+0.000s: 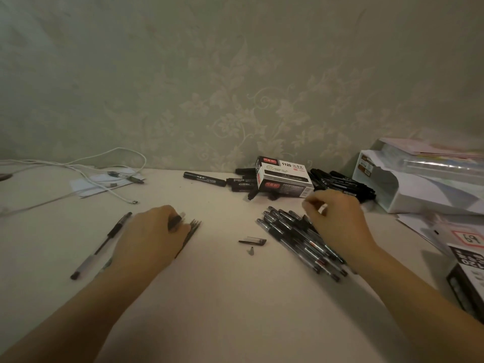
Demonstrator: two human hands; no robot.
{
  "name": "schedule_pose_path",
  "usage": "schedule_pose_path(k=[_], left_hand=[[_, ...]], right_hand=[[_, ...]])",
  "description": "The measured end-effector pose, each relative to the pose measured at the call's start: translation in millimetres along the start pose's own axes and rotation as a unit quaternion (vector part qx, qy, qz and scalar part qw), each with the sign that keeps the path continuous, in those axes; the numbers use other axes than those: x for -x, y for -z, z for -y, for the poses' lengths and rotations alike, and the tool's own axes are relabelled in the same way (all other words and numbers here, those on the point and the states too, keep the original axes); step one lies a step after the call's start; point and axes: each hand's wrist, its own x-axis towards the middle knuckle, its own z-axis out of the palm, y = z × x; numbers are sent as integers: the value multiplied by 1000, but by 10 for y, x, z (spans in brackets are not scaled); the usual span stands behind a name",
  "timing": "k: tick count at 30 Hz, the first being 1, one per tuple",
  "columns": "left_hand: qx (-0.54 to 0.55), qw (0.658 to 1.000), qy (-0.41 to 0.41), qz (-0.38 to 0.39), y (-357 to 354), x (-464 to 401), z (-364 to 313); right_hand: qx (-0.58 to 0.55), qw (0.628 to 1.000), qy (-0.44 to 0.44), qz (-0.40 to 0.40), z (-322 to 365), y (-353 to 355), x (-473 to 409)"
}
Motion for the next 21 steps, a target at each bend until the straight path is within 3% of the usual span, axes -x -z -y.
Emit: schedule_pose_path(k=[3, 8, 21], left_hand=[[-11, 999, -9, 33, 16, 34, -34], [-41, 998, -21, 50, -9, 80, -51], [-46, 997, -22, 62, -121, 68, -16]], right_hand=[[-67, 996, 49, 19, 339, -109, 162], [-39, 988, 124, 85, 574, -381, 488], [-80, 984, 125, 96, 583, -463, 574]])
